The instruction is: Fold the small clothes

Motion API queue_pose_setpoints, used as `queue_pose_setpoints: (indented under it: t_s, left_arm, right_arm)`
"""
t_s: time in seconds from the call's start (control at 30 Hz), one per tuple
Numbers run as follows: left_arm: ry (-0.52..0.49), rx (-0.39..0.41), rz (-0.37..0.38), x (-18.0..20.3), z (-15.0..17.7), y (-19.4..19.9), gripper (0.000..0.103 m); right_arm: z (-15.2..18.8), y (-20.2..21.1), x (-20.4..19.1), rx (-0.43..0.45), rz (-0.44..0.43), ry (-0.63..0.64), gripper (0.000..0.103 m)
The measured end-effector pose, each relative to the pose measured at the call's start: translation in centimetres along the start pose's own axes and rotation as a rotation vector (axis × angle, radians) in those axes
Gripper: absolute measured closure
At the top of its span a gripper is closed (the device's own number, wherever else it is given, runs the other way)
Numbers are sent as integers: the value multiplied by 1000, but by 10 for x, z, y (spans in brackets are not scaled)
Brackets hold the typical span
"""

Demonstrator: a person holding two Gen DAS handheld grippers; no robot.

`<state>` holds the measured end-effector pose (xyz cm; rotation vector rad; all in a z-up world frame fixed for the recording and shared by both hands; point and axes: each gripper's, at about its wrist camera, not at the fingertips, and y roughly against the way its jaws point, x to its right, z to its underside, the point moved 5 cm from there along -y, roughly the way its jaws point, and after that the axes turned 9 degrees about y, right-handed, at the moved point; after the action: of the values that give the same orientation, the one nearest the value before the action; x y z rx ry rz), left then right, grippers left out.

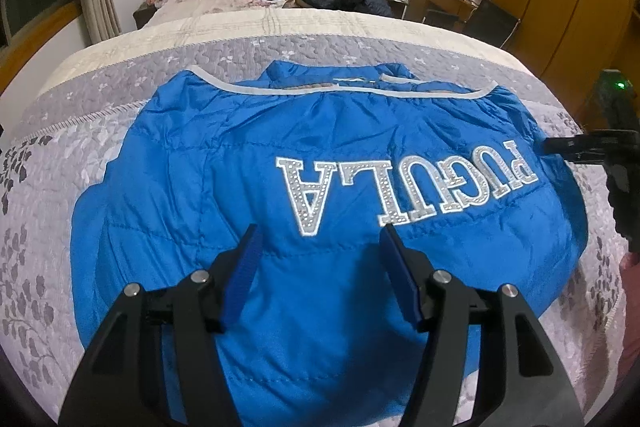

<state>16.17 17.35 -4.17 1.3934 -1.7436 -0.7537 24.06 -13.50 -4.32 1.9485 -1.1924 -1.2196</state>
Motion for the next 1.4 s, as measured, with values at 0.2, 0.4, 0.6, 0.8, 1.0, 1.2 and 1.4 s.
queue_pose_setpoints:
  t_s: [0.2, 0.4, 0.6, 0.8, 1.0, 1.2, 1.4]
  left_arm:
    - [-23, 14, 47, 21, -9, 7, 40]
    - [-41, -19, 76, 38, -9, -4, 39]
    - [-41, -44, 54, 32, -5, -17, 39]
    - [-33, -55, 76, 25, -1, -19, 39]
    - [-29, -58, 98, 21, 2, -19, 39]
    - [-32, -60, 97, 19, 4, -22, 39]
    - [-42, -61, 80, 19, 6, -28, 39]
  right_arm:
    - [26, 24, 10, -9, 12, -22, 30]
    - [57, 10, 24, -50, -94, -87, 29]
    - [63, -8, 23, -26, -188, -102, 29]
    - [56, -31, 16, -10, -266, -121, 38]
    - [53, -33, 16, 26, -317, -145, 61]
    - [53, -15, 17, 67, -336, -145, 74]
    - [34, 11, -6, 96, -319, -91, 78]
